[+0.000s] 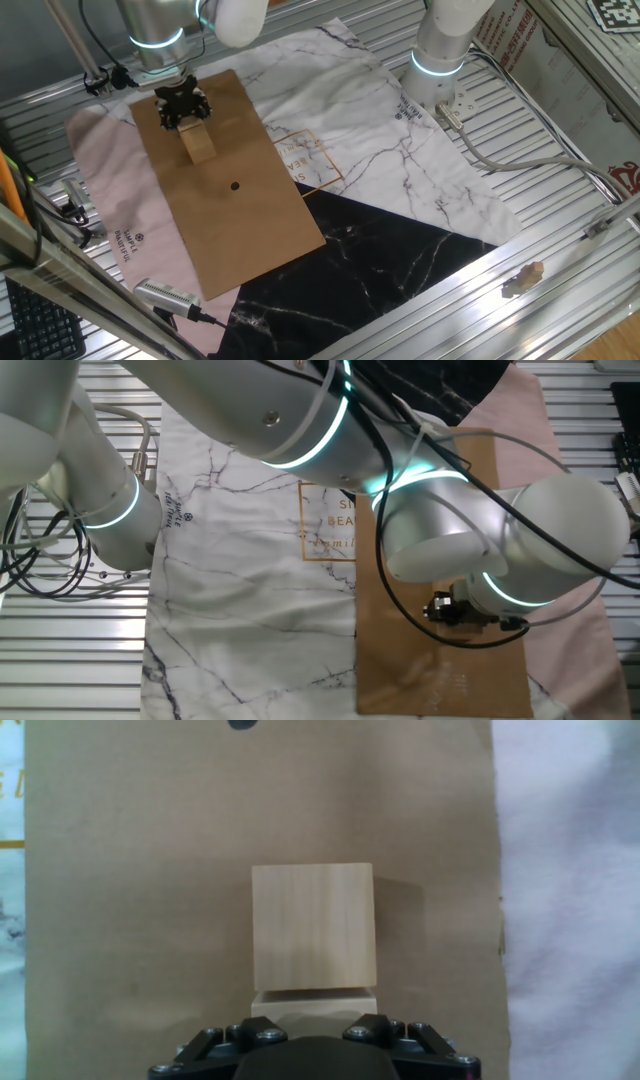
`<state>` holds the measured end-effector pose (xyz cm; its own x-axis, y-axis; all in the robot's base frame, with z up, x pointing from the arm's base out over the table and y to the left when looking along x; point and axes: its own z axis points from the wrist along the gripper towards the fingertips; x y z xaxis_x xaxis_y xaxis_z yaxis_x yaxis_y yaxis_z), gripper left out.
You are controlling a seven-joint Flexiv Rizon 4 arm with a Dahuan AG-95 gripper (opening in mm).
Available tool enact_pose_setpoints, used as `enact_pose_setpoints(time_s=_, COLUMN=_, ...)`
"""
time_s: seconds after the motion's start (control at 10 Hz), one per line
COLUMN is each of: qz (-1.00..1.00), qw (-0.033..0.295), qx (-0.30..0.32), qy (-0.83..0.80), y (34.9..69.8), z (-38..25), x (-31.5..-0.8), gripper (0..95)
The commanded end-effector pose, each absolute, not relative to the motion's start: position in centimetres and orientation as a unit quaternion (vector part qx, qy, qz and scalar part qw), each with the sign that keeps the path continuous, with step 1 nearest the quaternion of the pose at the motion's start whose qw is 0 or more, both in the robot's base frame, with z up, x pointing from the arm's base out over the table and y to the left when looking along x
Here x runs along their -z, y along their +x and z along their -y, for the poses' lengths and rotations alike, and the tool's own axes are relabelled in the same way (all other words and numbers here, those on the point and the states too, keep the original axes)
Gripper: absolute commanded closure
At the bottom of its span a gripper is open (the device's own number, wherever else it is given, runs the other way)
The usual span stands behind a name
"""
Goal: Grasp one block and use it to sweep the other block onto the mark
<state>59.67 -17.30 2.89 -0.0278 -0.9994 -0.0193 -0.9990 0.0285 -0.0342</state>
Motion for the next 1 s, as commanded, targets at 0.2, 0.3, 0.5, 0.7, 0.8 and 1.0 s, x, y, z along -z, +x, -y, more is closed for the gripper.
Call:
enact_pose_setpoints(time_s=0.2, qz=-0.714, qw=0.017, qx=0.008, qy=-0.700, y=59.61, z=17.27, x=-2.94, gripper=95.0)
enact_pose_setpoints(time_s=0.3, qz=-0.716, qw=0.020, qx=0.006, qy=-0.698, y=59.61, z=17.27, x=-2.94, gripper=95.0)
enact_pose_setpoints(time_s=0.5, qz=-0.715, qw=0.019, qx=0.008, qy=-0.699, y=59.61, z=17.27, x=-2.94, gripper=95.0)
enact_pose_setpoints(time_s=0.7, qz=-0.715, qw=0.018, qx=0.011, qy=-0.699, y=59.61, z=17.27, x=-2.94, gripper=95.0)
enact_pose_setpoints(time_s=0.8, qz=-0.714, qw=0.020, qx=0.011, qy=-0.700, y=59.61, z=17.27, x=-2.94, gripper=95.0)
enact_pose_setpoints(time_s=1.0, qz=-0.711, qw=0.022, qx=0.012, qy=-0.703, y=59.61, z=17.27, x=-2.94, gripper=95.0)
